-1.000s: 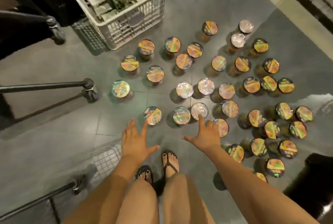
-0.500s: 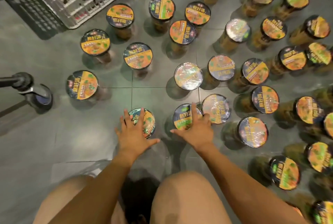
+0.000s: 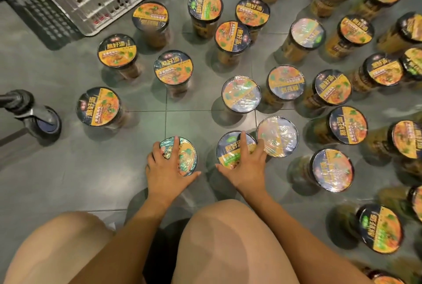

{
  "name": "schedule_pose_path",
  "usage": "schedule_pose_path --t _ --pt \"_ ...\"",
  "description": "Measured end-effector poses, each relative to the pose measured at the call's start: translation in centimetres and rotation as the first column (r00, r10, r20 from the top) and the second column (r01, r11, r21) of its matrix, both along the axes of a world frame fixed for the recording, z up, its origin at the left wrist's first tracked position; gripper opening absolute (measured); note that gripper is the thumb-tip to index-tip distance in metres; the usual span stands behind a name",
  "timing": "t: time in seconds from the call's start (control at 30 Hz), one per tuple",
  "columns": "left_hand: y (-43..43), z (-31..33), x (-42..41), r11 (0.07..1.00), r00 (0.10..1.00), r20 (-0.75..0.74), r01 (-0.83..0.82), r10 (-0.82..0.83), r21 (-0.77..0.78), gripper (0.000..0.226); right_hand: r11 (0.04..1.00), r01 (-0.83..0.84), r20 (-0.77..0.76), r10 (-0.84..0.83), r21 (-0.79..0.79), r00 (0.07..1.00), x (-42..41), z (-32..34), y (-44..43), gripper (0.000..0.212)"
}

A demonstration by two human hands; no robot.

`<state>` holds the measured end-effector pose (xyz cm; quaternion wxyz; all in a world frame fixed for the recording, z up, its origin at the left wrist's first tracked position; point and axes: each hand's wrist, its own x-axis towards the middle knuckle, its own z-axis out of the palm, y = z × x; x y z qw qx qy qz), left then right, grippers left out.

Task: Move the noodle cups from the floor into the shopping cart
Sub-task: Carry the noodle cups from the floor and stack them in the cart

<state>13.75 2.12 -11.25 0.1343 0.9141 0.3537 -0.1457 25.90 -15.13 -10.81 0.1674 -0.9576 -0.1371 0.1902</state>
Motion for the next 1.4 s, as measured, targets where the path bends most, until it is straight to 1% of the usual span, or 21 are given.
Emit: schedule_pose_path --t 0.1,0.23,0.27,0.37,0.43,0.57,0.67,0.77,0.87,1.0,1.1,1.2,1.3,1.4 --pt "0.3 0.0 -0.3 1.0 0.999 0.05 0.003 -0.004 0.025 0.116 0.998 -0.064 0.006 0.064 0.016 0.998 -0.3 -0.2 0.0 0.114" --pt "1.1 0.3 -0.8 0.999 0.997 0.061 -0.046 0.044 0.029 0.114 0.984 -0.173 0.052 0.175 -0.039 0.983 -0.4 -0.2 0.3 0.112" --pt "1.4 0.4 -1.0 0.998 0.996 0.069 -0.054 0.052 0.029 0.113 0.984 -0.176 0.061 0.178 -0.038 0.982 -0.4 -0.3 0.5 0.111" --pt "1.9 0.4 -1.4 0.997 0.991 0.114 -0.071 0.068 0.022 0.113 0.986 -0.167 0.063 0.165 0.03 0.984 -0.4 -0.4 1.0 0.108" --pt "2.1 0.7 -1.4 0.997 0.992 0.101 -0.081 0.079 0.009 0.111 0.982 -0.182 0.037 0.18 0.054 0.983 -0.5 -0.1 1.2 0.106" --pt "1.8 4.8 -1.6 0.993 0.99 0.081 -0.114 0.115 -0.005 0.107 0.98 -0.191 -0.009 0.192 0.054 0.981 -0.4 3.4 1.0 0.103" --pt "2.0 10.6 -2.0 0.989 0.985 0.091 -0.146 0.147 -0.017 0.105 0.984 -0.175 -0.024 0.175 0.032 0.984 -0.1 9.0 0.5 0.101" --pt "2.5 17.9 -2.7 0.982 0.974 0.128 -0.186 0.186 -0.016 0.105 0.982 -0.188 -0.045 0.187 -0.008 0.981 0.2 16.4 0.6 0.101" --pt "3.0 26.4 -3.8 0.968 0.956 0.153 -0.252 0.252 -0.021 0.105 0.979 -0.203 -0.058 0.202 -0.007 0.978 0.2 25.2 1.5 0.1" --pt "3.2 38.7 -5.8 0.945 0.936 0.132 -0.325 0.325 -0.029 0.105 0.972 -0.235 -0.075 0.234 0.007 0.969 -0.4 37.6 2.9 0.101" --pt "3.0 48.1 -8.0 0.926 0.915 0.149 -0.376 0.375 -0.026 0.104 0.955 -0.296 -0.105 0.296 0.017 0.949 -1.2 47.1 3.9 0.099" --pt "2.8 56.2 -10.2 0.896 0.886 0.151 -0.443 0.438 0.001 0.103 0.928 -0.367 -0.039 0.369 0.061 0.929 -2.1 55.0 5.2 0.101" --pt "2.7 62.3 -12.6 0.847 0.84 0.167 -0.53 0.516 0.047 0.105 0.884 -0.458 -0.013 0.461 0.092 0.887 -3.0 60.9 7.0 0.101" --pt "1.9 66.6 -15.0 0.788 0.788 0.156 -0.611 0.595 0.075 0.106 0.807 -0.579 -0.022 0.585 0.116 0.81 -4.3 65.1 9.4 0.1"
